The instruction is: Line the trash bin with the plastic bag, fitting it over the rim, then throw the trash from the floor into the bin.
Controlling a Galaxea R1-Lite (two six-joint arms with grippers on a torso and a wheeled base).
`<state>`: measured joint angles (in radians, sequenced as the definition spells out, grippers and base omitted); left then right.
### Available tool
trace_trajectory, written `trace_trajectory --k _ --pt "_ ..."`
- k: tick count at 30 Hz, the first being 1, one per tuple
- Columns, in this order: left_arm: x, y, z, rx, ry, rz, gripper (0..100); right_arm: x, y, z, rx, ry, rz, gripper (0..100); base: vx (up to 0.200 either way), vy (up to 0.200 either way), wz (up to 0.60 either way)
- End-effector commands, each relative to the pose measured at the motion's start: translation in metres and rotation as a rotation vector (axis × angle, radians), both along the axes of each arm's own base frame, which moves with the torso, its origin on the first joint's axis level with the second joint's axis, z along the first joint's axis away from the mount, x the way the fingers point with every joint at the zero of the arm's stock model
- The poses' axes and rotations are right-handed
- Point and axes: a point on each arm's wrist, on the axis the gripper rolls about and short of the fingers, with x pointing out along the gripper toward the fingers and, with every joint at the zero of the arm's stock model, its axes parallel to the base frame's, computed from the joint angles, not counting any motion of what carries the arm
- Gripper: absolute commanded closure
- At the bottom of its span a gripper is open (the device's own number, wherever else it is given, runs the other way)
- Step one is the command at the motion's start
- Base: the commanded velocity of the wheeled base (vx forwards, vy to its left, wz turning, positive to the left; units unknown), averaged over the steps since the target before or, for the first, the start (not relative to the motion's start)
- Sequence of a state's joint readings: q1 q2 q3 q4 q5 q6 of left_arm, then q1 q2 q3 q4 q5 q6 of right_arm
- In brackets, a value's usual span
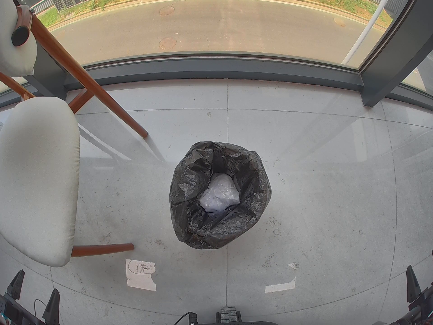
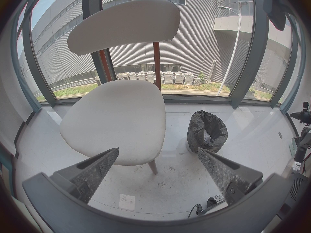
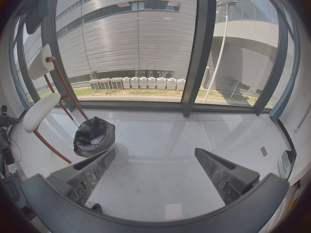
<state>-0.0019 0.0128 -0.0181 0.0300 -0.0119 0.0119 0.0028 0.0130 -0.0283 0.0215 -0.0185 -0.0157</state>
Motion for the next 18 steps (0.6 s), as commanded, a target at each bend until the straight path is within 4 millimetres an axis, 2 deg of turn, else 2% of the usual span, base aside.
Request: trace_trajectory --k 1,18 --pt "-0.0005 0.0000 -0.0020 -0.003 -0.006 0.002 0 0.0012 0.0007 -0.0067 0.002 0.001 0.026 0 0.000 0.000 0.00" --pt "0.0001 -0.0011 -0.0022 0.065 -0.023 -0.053 0 0.0011 0.0011 -0.0069 -0.011 0.003 0.059 0 0.000 0.000 0.00"
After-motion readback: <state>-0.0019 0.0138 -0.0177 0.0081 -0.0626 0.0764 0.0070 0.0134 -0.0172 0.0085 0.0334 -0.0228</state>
